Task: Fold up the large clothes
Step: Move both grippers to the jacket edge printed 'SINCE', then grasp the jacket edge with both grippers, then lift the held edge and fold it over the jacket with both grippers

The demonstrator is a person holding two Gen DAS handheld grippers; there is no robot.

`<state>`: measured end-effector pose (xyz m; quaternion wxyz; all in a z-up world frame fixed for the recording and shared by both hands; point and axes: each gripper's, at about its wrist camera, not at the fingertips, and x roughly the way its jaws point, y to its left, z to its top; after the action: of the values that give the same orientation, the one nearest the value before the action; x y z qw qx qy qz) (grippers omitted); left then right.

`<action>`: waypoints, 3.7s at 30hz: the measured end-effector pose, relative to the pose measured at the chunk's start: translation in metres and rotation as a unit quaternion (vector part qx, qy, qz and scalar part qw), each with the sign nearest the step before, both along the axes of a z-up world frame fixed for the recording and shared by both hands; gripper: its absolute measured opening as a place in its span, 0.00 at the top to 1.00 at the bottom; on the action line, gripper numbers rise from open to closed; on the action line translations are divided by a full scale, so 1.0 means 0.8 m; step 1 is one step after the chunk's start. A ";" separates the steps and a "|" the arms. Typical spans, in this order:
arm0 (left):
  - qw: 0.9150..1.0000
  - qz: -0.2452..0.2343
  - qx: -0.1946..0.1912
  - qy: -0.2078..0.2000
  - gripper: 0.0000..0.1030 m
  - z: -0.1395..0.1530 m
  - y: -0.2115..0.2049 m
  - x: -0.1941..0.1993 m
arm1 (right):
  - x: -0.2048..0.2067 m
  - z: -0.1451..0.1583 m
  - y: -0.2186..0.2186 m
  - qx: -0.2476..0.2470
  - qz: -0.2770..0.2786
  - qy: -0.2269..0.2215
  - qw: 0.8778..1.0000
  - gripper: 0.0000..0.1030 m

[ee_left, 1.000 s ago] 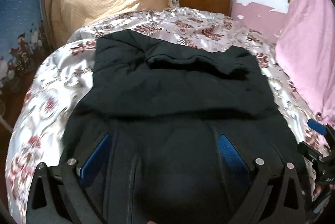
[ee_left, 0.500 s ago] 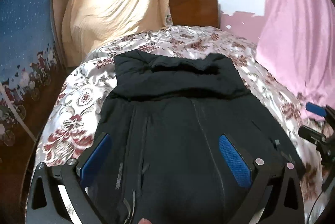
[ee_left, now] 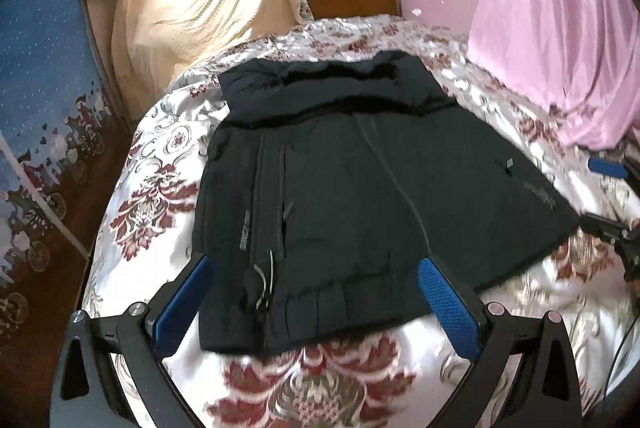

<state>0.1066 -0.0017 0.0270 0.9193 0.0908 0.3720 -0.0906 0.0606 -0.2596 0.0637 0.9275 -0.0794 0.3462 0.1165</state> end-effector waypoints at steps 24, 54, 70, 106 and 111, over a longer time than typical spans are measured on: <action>0.986 -0.011 0.139 0.093 0.00 -0.096 0.013 -0.023 | -0.021 -0.074 -0.011 -0.053 -0.035 0.067 0.996 0.02; 0.972 -0.037 0.217 0.078 0.17 -0.111 -0.014 0.021 | 0.035 -0.108 0.035 -0.244 -0.032 0.115 0.963 0.03; 0.974 -0.069 0.202 0.077 0.78 -0.112 -0.022 0.029 | 0.036 -0.105 0.028 -0.218 0.000 0.077 0.973 0.63; 0.994 -0.043 0.068 -0.069 0.94 -0.002 0.004 -0.154 | -0.143 -0.008 -0.037 -0.035 -0.057 -0.046 0.997 0.95; 0.996 -0.041 0.037 -0.068 0.94 0.014 0.009 -0.169 | -0.174 0.011 -0.042 -0.030 -0.067 -0.063 0.995 0.95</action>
<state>-0.0288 0.0055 0.0379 0.9340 0.1458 0.3079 -0.1079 -0.0789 -0.2934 0.0723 0.9503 -0.0913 0.2951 0.0378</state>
